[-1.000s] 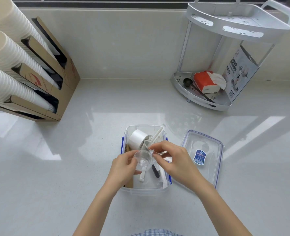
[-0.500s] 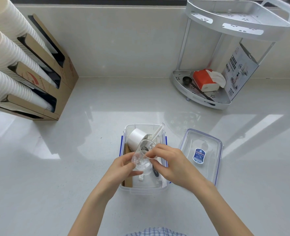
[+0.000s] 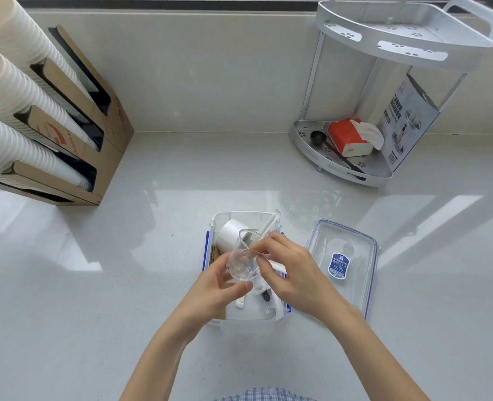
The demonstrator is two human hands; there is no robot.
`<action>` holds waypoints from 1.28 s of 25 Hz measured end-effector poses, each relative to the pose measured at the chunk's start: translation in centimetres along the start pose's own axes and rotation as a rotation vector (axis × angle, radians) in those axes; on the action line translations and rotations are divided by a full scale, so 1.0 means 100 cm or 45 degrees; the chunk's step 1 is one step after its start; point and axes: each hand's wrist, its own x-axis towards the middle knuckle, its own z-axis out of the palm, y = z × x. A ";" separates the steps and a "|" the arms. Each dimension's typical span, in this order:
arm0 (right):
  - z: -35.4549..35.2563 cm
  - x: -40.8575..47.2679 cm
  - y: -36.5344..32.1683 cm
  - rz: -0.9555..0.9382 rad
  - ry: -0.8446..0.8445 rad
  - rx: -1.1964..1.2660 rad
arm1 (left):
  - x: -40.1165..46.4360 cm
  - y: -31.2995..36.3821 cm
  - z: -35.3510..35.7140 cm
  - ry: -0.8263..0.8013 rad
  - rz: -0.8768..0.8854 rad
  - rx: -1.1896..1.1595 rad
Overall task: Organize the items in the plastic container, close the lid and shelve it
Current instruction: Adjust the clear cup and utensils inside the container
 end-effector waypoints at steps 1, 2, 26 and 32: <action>-0.001 0.000 0.000 0.012 0.008 0.012 | 0.001 0.000 0.001 0.053 0.006 0.047; -0.002 0.001 0.000 0.021 0.021 0.013 | 0.003 0.000 0.001 0.101 0.011 0.097; 0.015 0.003 0.013 0.175 0.048 0.020 | 0.003 -0.007 0.002 0.443 0.029 0.299; 0.016 0.014 0.018 0.313 -0.005 0.059 | 0.001 -0.010 0.000 0.264 0.049 0.602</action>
